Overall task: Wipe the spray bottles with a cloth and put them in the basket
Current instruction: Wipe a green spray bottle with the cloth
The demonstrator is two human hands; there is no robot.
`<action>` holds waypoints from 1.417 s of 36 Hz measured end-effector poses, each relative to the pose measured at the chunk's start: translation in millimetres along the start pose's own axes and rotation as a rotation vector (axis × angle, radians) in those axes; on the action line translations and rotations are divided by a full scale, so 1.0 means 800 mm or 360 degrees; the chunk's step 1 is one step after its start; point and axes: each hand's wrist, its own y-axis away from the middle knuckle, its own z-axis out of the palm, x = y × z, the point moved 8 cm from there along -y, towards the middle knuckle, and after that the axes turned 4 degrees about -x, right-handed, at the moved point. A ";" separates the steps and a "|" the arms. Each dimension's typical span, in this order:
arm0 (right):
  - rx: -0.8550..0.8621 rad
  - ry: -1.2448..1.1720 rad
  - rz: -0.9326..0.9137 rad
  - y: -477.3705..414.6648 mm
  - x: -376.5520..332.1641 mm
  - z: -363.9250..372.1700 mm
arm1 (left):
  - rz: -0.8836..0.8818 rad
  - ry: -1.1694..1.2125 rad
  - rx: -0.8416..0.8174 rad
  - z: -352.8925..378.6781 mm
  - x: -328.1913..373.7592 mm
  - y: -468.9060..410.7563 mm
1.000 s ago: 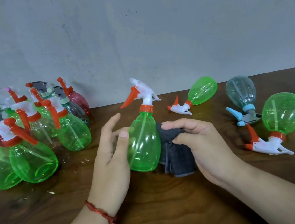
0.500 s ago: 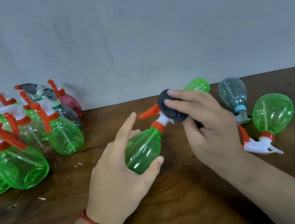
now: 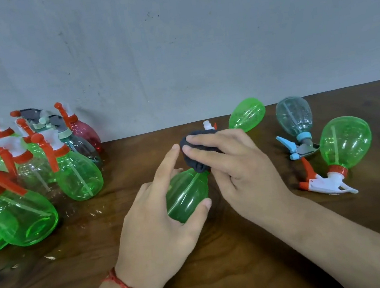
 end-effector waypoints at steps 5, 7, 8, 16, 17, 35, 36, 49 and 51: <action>0.0117 0.0119 0.0055 -0.001 0.022 -0.019 | -0.0007 0.0396 0.0059 -0.002 -0.003 -0.002; 0.0170 0.0079 0.0117 -0.001 0.030 -0.022 | -0.0027 0.0571 0.0087 -0.005 -0.007 -0.004; 0.0137 0.0026 0.0117 -0.001 0.029 -0.017 | -0.0044 0.0636 0.0079 -0.005 -0.011 -0.004; 0.0073 -0.0179 0.0166 0.000 0.028 -0.014 | -0.0036 0.0642 0.0009 -0.001 -0.011 -0.002; 0.0122 -0.0231 0.0202 0.000 0.029 -0.017 | -0.0026 0.0647 0.0008 0.002 -0.007 -0.003; 0.0346 -0.0876 0.0598 0.012 0.064 -0.014 | -0.0170 0.0804 0.0084 -0.001 -0.020 -0.007; 0.0246 -0.0818 0.0548 0.010 0.058 -0.006 | -0.0148 0.0777 0.0078 0.000 -0.017 -0.005; 0.0253 -0.1116 0.0624 0.008 0.065 -0.005 | -0.0122 0.0913 0.0050 -0.003 -0.026 -0.005; 0.0143 -0.1026 0.0609 0.007 0.061 0.004 | -0.0118 0.0929 0.0066 -0.002 -0.026 -0.003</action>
